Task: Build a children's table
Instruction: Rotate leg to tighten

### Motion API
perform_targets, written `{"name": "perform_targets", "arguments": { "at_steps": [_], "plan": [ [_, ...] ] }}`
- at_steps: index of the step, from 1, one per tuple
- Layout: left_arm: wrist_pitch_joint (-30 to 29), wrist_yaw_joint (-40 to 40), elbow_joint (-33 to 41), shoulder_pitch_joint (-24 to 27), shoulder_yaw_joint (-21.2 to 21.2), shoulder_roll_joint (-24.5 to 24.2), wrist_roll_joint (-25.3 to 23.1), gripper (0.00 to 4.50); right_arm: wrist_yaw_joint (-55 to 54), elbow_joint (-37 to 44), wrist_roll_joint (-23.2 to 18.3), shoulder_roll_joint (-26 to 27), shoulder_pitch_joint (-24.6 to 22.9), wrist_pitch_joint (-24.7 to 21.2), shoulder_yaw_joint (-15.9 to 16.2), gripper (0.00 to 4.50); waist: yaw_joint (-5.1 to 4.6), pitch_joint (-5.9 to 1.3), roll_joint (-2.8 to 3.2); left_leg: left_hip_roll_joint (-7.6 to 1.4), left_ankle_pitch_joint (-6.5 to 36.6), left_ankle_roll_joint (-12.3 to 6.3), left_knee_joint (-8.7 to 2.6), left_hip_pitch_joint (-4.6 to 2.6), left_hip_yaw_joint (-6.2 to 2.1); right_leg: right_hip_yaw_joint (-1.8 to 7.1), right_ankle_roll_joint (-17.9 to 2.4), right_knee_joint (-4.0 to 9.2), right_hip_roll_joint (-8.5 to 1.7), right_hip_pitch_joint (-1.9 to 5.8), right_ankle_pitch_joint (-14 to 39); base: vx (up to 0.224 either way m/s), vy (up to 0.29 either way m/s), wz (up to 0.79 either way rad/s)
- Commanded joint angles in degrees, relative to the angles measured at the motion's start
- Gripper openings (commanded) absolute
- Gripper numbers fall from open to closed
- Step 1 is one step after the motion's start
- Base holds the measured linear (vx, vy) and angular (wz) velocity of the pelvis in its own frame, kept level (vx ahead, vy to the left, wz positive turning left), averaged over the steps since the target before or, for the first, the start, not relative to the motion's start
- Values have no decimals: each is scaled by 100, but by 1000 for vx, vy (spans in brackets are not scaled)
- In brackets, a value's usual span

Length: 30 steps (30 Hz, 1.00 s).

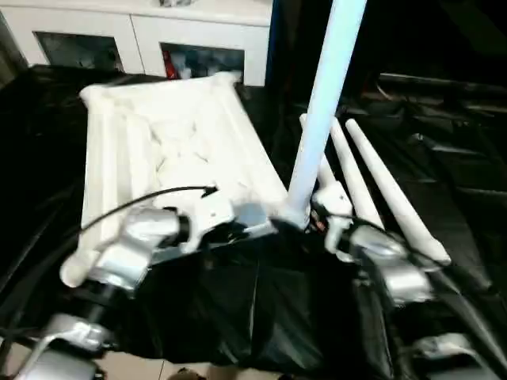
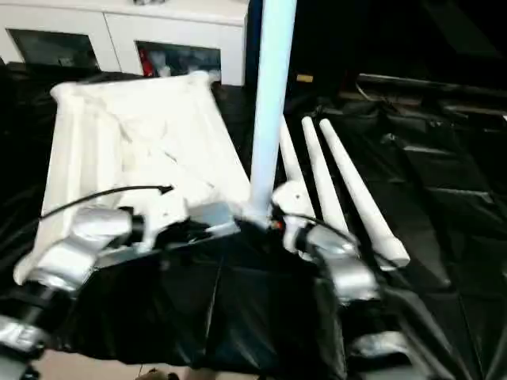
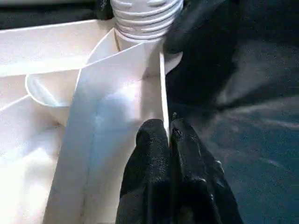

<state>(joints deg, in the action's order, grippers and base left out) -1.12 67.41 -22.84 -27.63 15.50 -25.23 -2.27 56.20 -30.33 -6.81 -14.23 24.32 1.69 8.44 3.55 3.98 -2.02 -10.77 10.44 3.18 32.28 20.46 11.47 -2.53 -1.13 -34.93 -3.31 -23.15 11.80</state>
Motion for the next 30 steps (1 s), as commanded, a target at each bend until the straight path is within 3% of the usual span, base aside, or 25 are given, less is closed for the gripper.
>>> {"name": "perform_targets", "arguments": {
  "at_steps": [1, 6, 11, 12, 18, 20, 21, 22, 24, 25, 26, 27, 29, 30],
  "plan": [
    [72, 116, -74, 44, 249, 96, -32, 0, 459, 168, -81, 81, -75, -53, 380, 397, 26, -298, 5, -296, 797, -532, -299, -51, -99, 284, -1449, 354, -461, 262, 229, 0, 0, 0],
    [255, 608, -162, -2, 326, -164, 49, 0, 1302, 318, -178, -298, -110, -277, 592, 365, 86, -275, 9, -318, 1087, -362, -322, -67, -101, 285, -1322, 398, -473, 249, 800, 0, 0, 0],
    [296, 886, -211, -15, 327, -274, 137, 0, 1640, 374, -161, -449, -52, -392, 686, 325, 132, -289, -4, -307, 928, -329, -310, -61, -98, 286, -1331, 374, -476, 256, 683, 0, 0, 0],
    [307, 899, -223, -13, 325, -278, 136, 0, 1658, 386, -170, -452, -52, -411, 682, 320, 131, -293, -31, -306, 905, -336, -306, -59, -94, 287, -1331, 371, -477, 261, 665, 0, 0, 0],
    [225, 844, -241, 14, 276, -260, 200, 0, 1591, 519, -391, -323, -123, -668, 590, 283, 142, -301, -25, -300, 791, -380, -296, -47, -94, 282, -1351, 350, -478, 269, 531, 0, 0, 0],
    [101, 567, -244, 11, 207, -162, 169, 0, 1214, 539, -397, -144, -189, -702, 489, 280, 150, -293, -28, -306, 804, -353, -303, -51, -100, 283, -1311, 360, -487, 263, 651, 0, 0, 0],
    [-72, 75, -308, -42, 121, 11, 58, 0, 389, 387, -196, 160, -200, -636, 351, 280, 134, -279, -25, -304, 861, -306, -311, -60, -100, 292, -1294, 382, -491, 237, 740, 0, 0, 0],
    [-72, 75, -308, -42, 121, 11, 58, 0, 389, 387, -196, 160, -200, -636, 351, 278, 107, -258, -32, -289, 1057, -201, -338, -71, -112, 292, -1236, 425, -497, 219, 1112, 0, 0, 0],
    [-288, -512, -400, -125, 25, 247, -54, 0, -612, 81, 81, 501, -141, -512, 190, 277, 74, -245, -46, -293, 1222, -65, -364, -69, -134, 294, -1130, 458, -518, 218, 1566, 0, 0, 0],
    [-391, -819, -428, -168, -8, 398, -112, 0, -1224, -141, 186, 721, -77, -469, 70, 277, 47, -219, -40, -280, 1482, 33, -380, -96, -154, 294, -986, 531, -530, 199, 2157, 0, 0, 0],
    [-391, -819, -428, -168, -8, 398, -112, 0, -1224, -141, 186, 721, -77, -469, 70, 276, 32, -222, -31, -295, 1544, 96, -386, -115, -164, 299, -949, 531, -534, 183, 2300, 0, 0, 0],
    [-564, -1215, -430, -206, -32, 616, -191, 0, -2021, -401, 259, 1038, -3, -420, -117, 276, -28, -230, -59, -292, 1621, 138, -403, -101, -181, 303, -843, 560, -536, 185, 2502, 0, 0, 0],
    [-695, -1404, -389, -196, -38, 787, -190, 0, -2491, -556, 238, 1275, 40, -376, -247, 276, -39, -225, -48, -292, 1667, 141, -399, -115, -186, 306, -802, 580, -542, 164, 2569, 0, 0, 0],
    [-970, -1832, -311, -168, -75, 1128, -206, 0, -3156, -769, 312, 1640, 90, -270, -324, 276, -54, -214, -43, -289, 1734, 139, -400, -126, -186, 310, -774, 595, -541, 138, 2660, 0, 0, 0]
  ]
}}
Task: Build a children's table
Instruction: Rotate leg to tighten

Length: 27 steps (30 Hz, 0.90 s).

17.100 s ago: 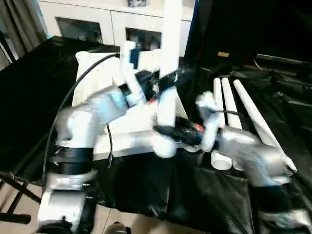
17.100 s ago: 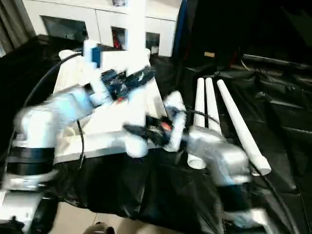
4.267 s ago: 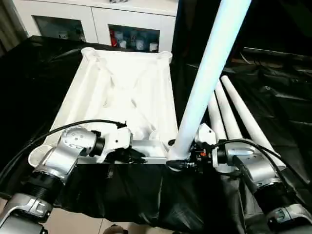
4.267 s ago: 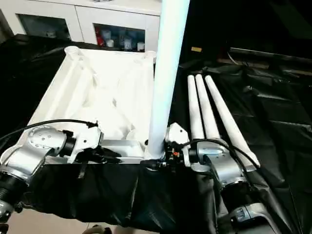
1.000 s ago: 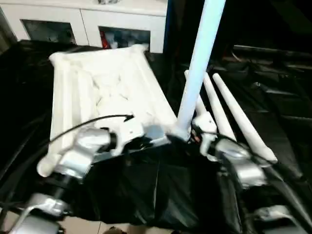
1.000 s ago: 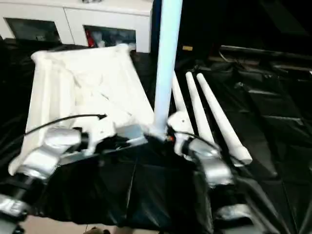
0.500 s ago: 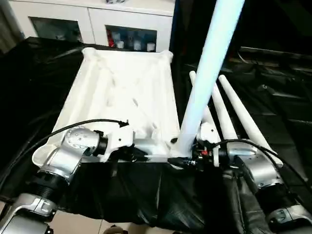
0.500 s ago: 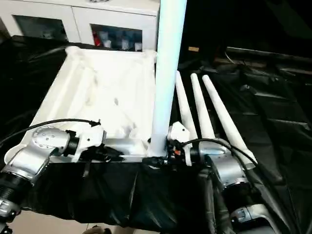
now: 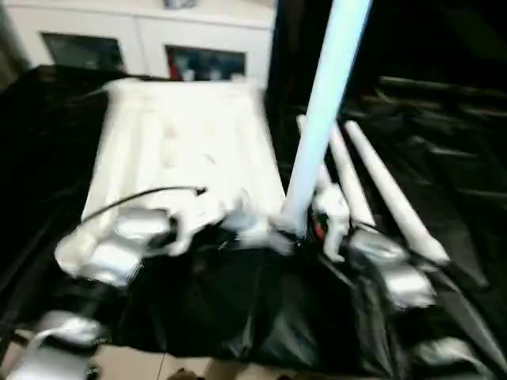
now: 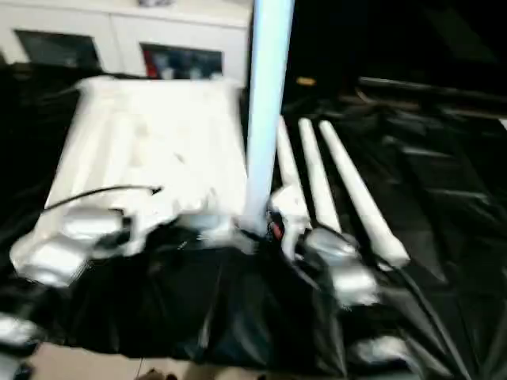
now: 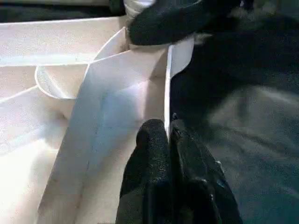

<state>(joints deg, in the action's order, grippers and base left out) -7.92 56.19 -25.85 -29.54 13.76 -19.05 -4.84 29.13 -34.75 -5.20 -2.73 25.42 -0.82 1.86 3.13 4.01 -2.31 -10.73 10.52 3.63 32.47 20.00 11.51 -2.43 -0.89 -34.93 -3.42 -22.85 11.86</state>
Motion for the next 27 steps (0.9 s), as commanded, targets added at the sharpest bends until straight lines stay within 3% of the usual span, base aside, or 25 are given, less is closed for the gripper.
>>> {"name": "perform_targets", "arguments": {
  "at_steps": [1, 5, 7, 8, 10, 13, 20, 23, 27],
  "plan": [
    [-356, -943, 16, 41, 118, 650, -29, 0, -727, -419, 197, 675, 7, 16, 316, 276, -18, -217, -6, -289, 1743, 112, -427, -73, -197, 303, -768, 608, -532, 109, 2700, 0, 0, 0],
    [-383, -1352, 127, 159, 225, 920, -241, 0, -1007, -550, 273, 945, 77, 103, 314, 276, -16, -238, -19, -275, 1764, -5, -411, -72, -181, 320, -674, 611, -506, 97, 2549, 0, 0, 0],
    [-314, -1351, 141, 203, 299, 915, -307, 0, -864, -535, 320, 906, 108, 360, 361, 276, -2, -260, -11, -268, 1606, -96, -406, -22, -180, 323, -663, 586, -511, 128, 2315, 0, 0, 0],
    [-256, -1244, 156, 237, 324, 858, -307, 0, -700, -513, 313, 821, 136, 498, 363, 332, 0, -268, -11, -264, 1514, -126, -407, -12, -175, 317, -690, 564, -494, 137, 2120, 0, 0, 0],
    [-251, -1194, 170, 252, 328, 827, -306, 0, -649, -509, 305, 786, 145, 516, 360, 346, 0, -272, -11, -266, 1458, -154, -403, -5, -168, 317, -738, 545, -492, 145, 1944, 0, 0, 0],
    [5, -839, 251, 336, 366, 558, -333, 0, -36, -403, 304, 486, 136, 695, 484, 381, 8, -290, -7, -263, 1323, -254, -385, 19, -158, 313, -843, 514, -491, 182, 1658, 0, 0, 0],
    [785, 235, 177, 414, 429, -192, -212, 0, 1989, 93, 77, -535, -65, 745, 859, 381, 17, -315, 6, -270, 996, -418, -344, 38, -137, 301, -1008, 454, -470, 224, 1088, 0, 0, 0],
    [911, 647, 130, 411, 378, -391, -31, 0, 2659, 227, -23, -840, -103, 677, 911, 381, 11, -323, 10, -273, 893, -499, -329, 18, -124, 287, -1231, 406, -449, 227, 699, 0, 0, 0],
    [1070, 1208, 110, 415, 378, -663, 175, 0, 3467, 338, -93, -1220, -95, 578, 1041, 381, 46, -317, 6, -293, 902, -547, -320, 7, -107, 281, -1330, 391, -453, 236, 669, 0, 0, 0]
  ]
}}
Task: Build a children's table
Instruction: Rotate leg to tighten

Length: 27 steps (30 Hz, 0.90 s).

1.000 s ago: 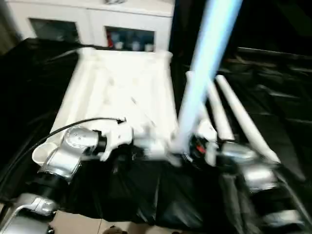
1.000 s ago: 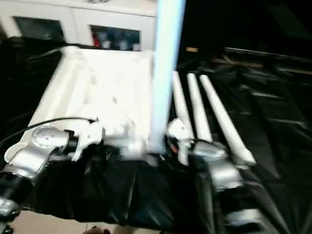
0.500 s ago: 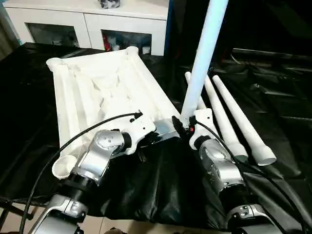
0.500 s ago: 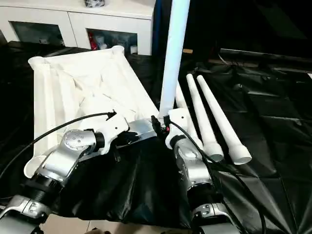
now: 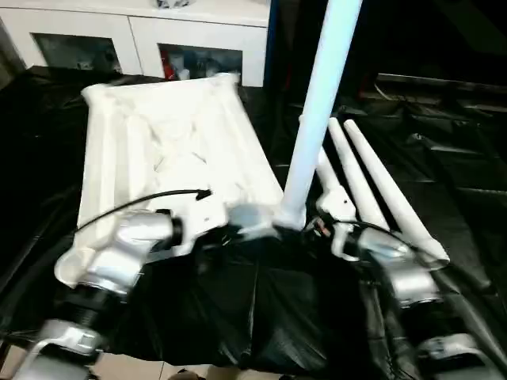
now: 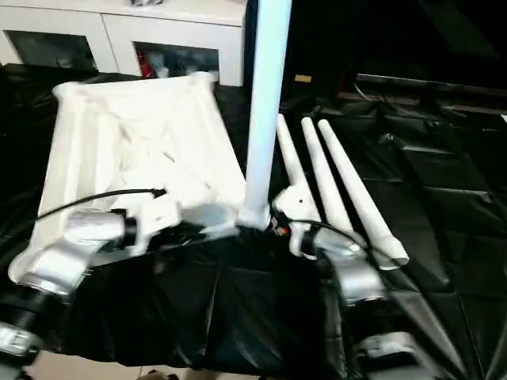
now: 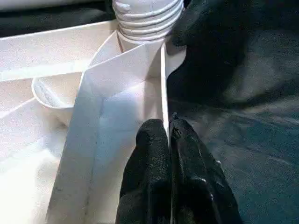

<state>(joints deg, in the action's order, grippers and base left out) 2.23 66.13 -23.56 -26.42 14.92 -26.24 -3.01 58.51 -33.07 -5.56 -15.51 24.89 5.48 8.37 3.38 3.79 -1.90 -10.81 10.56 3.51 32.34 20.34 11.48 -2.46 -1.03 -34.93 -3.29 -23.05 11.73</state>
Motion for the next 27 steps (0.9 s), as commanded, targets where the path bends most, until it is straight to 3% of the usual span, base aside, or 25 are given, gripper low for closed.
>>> {"name": "perform_targets", "arguments": {
  "at_steps": [1, 8, 11, 12, 13, 19, 22, 25, 27],
  "plan": [
    [112, 353, -138, 90, 257, -23, 47, 0, 746, 172, -84, -41, -7, -107, 415, 381, 33, -286, -28, -285, 909, -526, -310, -24, -107, 278, -1312, 394, -464, 255, 718, 0, 0, 0],
    [249, 579, -339, -17, 228, -123, 115, 0, 1053, 88, -224, -104, 141, -239, 367, 332, 89, -294, -32, -302, 958, -398, -310, -45, -101, 278, -1328, 386, -484, 246, 862, 0, 0, 0],
    [269, 641, -388, -39, 235, -141, 134, 0, 1151, 93, -267, -104, 151, -299, 366, 303, 116, -301, -35, -298, 887, -405, -303, -40, -94, 280, -1325, 372, -477, 252, 775, 0, 0, 0],
    [280, 662, -405, -44, 232, -147, 145, 0, 1185, 104, -292, -102, 143, -335, 364, 296, 126, -298, -64, -299, 850, -415, -302, -41, -90, 279, -1320, 368, -476, 249, 733, 0, 0, 0],
    [283, 670, -430, -49, 224, -148, 158, 0, 1224, 135, -332, -102, 116, -408, 372, 282, 147, -304, -47, -301, 805, -423, -297, -48, -92, 279, -1326, 356, -482, 249, 685, 0, 0, 0],
    [106, 369, -421, -11, 124, 63, 228, 0, 801, 380, -168, 31, -148, -730, 446, 274, 164, -280, -52, -300, 873, -357, -315, -48, -96, 283, -1242, 385, -487, 240, 869, 0, 0, 0],
    [-71, -188, -445, -51, 110, 263, 39, 0, -128, 229, 32, 334, -162, -714, 284, 274, 133, -240, -51, -292, 1202, -231, -346, -67, -111, 294, -1124, 458, -502, 200, 1492, 0, 0, 0],
    [-560, -1241, -399, -126, 81, 901, -165, 0, -2225, -274, 149, 1108, -75, -863, -239, 273, 69, -211, -52, -295, 1563, 60, -407, -105, -165, 297, -895, 548, -527, 163, 2414, 0, 0, 0],
    [-753, -1789, -376, -175, 159, 1290, -353, 0, -3107, -534, 176, 1522, 18, -926, -399, 273, -3, -200, -65, -279, 1799, 140, -419, -129, -202, 291, -697, 612, -541, 128, 2914, 0, 0, 0]
  ]
}}
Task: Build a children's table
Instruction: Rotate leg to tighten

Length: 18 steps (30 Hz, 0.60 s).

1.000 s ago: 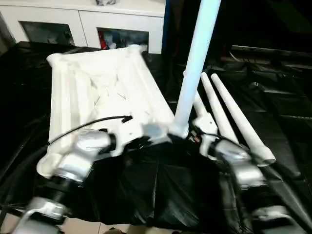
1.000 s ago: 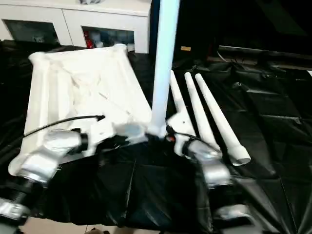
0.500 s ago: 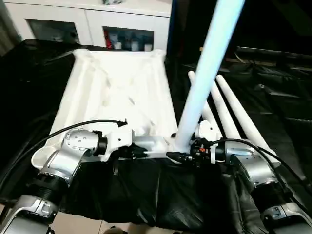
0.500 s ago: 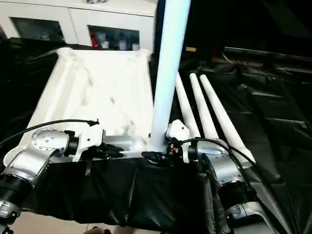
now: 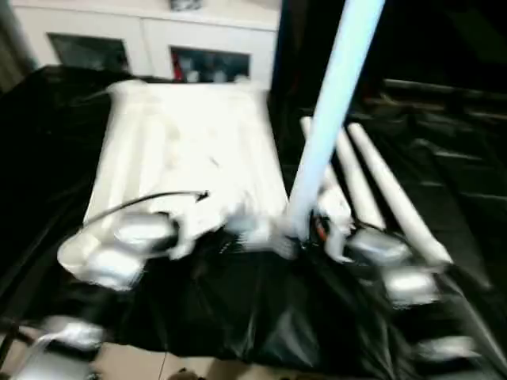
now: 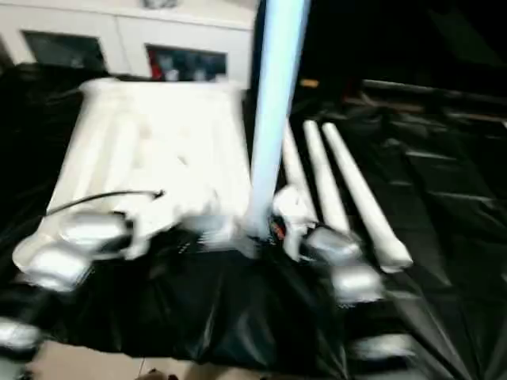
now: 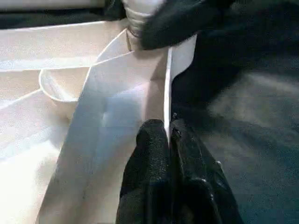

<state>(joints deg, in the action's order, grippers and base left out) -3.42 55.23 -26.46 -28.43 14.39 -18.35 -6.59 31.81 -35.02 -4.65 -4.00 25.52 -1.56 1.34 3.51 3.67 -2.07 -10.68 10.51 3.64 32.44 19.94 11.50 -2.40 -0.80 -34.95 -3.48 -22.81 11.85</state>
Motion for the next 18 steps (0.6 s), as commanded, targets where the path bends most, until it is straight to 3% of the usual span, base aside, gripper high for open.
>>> {"name": "perform_targets", "arguments": {
  "at_steps": [1, 3, 5, 8, 9, 10, 11, 14, 15, 18],
  "plan": [
    [-223, -810, -97, 11, 229, 580, -36, 0, -571, -386, 115, 433, -19, -202, 305, 273, -26, -176, -22, -286, 1866, 115, -424, -92, -205, 291, -680, 629, -517, 87, 2973, 0, 0, 0],
    [-324, -1040, -101, -9, 272, 762, -109, 0, -828, -488, 118, 615, 62, -178, 287, 273, -35, -173, -12, -271, 2021, 45, -405, -125, -205, 303, -573, 678, -515, 44, 3204, 0, 0, 0],
    [-378, -1292, -99, -21, 370, 953, -248, 0, -1026, -597, 133, 861, 185, -96, 292, 273, -47, -180, -20, -266, 2035, -3, -427, -79, -223, 296, -482, 685, -510, 60, 3199, 0, 0, 0],
    [-323, -1360, -127, -32, 467, 1012, -389, 0, -977, -616, 221, 982, 271, 155, 350, 273, -44, -190, -23, -263, 2015, -42, -427, -65, -219, 300, -455, 688, -510, 59, 3079, 0, 0, 0],
    [-315, -1355, -129, -31, 468, 1011, -395, 0, -958, -612, 232, 978, 275, 182, 358, 273, -40, -198, -17, -267, 1963, -65, -439, -48, -223, 298, -474, 675, -512, 75, 2949, 0, 0, 0],
    [-307, -1331, -121, -18, 469, 1001, -423, 0, -894, -598, 261, 972, 291, 277, 371, 329, -38, -206, -15, -273, 1895, -88, -443, -43, -217, 298, -511, 659, -505, 79, 2761, 0, 0, 0],
    [-313, -1318, -112, -10, 469, 995, -437, 0, -872, -593, 268, 973, 296, 313, 368, 343, -37, -211, -20, -273, 1854, -99, -446, -33, -213, 297, -536, 651, -503, 91, 2659, 0, 0, 0],
    [-124, -1057, -8, 82, 467, 807, -437, 0, -601, -502, 234, 824, 275, 427, 411, 373, -36, -214, -13, -279, 1770, -134, -446, -22, -198, 302, -657, 626, -502, 96, 2350, 0, 0, 0],
    [48, -831, 49, 144, 458, 650, -365, 0, -376, -420, 262, 629, 241, 549, 502, 382, -33, -222, -23, -279, 1720, -186, -441, 12, -200, 306, -684, 612, -518, 131, 2235, 0, 0, 0],
    [293, -484, 56, 217, 452, 381, -307, 0, 210, -244, 181, 383, 165, 625, 586, 389, -27, -226, -15, -276, 1627, -257, -429, 7, -181, 307, -756, 593, -492, 132, 2011, 0, 0, 0]
  ]
}}
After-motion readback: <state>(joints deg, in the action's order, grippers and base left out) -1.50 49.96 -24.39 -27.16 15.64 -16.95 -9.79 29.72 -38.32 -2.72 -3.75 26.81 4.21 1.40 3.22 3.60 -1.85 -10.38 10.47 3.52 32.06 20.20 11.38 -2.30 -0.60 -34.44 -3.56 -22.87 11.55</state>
